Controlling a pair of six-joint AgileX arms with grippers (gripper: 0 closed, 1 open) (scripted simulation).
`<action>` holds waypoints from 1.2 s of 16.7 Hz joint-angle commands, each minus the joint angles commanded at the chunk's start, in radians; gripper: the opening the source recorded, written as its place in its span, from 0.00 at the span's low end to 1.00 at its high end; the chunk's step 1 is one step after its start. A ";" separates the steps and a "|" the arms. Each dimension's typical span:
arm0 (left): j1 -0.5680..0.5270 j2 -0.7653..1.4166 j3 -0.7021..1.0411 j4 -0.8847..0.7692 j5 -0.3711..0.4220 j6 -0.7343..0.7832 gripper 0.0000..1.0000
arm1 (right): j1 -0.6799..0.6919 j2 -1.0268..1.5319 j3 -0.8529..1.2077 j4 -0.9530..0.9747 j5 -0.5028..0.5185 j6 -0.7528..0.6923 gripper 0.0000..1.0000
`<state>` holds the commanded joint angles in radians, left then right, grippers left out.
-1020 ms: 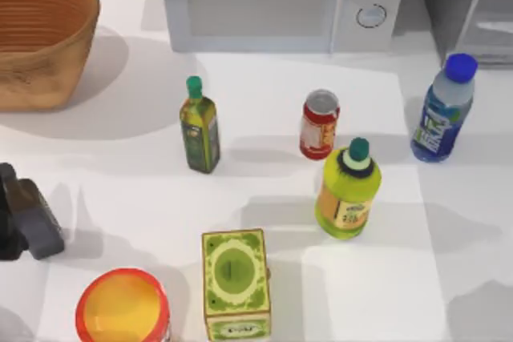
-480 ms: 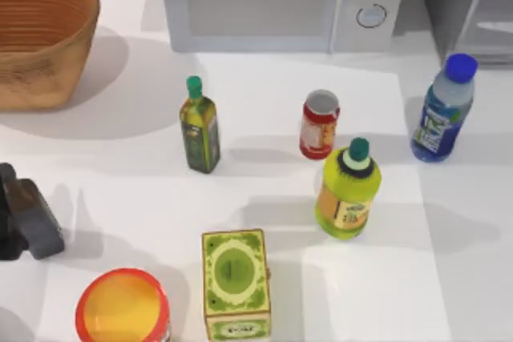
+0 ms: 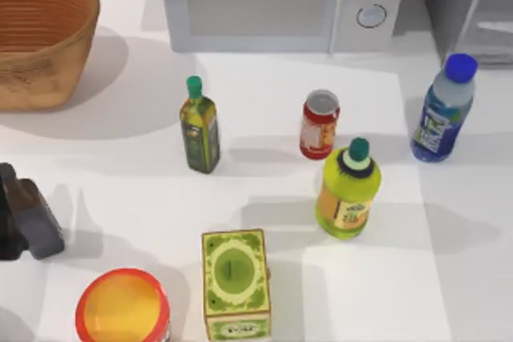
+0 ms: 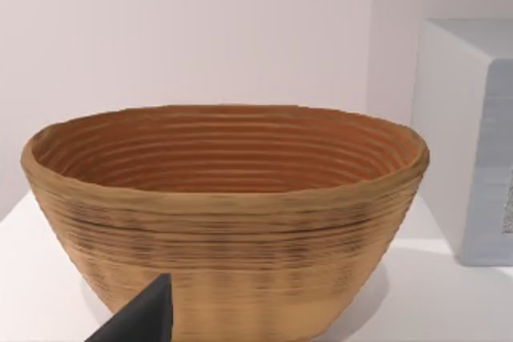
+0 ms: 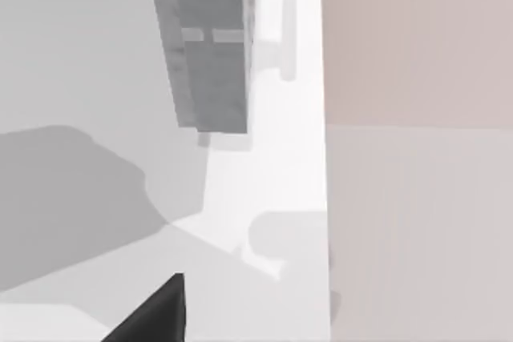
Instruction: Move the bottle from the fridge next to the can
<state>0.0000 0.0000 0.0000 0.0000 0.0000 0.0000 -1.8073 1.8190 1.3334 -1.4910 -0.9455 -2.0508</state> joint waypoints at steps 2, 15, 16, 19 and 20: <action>0.000 0.000 0.000 0.000 0.000 0.000 1.00 | 0.008 0.001 0.000 0.010 0.000 0.012 1.00; 0.000 0.000 0.000 0.000 0.000 0.000 1.00 | 0.558 0.020 -0.023 0.761 0.114 0.941 1.00; 0.000 0.000 0.000 0.000 0.000 0.000 1.00 | 0.610 0.020 -0.025 0.835 0.126 1.030 1.00; 0.000 0.000 0.000 0.000 0.000 0.000 1.00 | 0.752 0.018 -0.029 1.032 0.157 1.251 1.00; 0.000 0.000 0.000 0.000 0.000 0.000 1.00 | 0.791 0.017 -0.030 1.084 0.166 1.304 1.00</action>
<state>0.0000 0.0000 0.0000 0.0000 0.0000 0.0000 -1.0166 1.8365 1.3033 -0.4069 -0.7798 -0.7464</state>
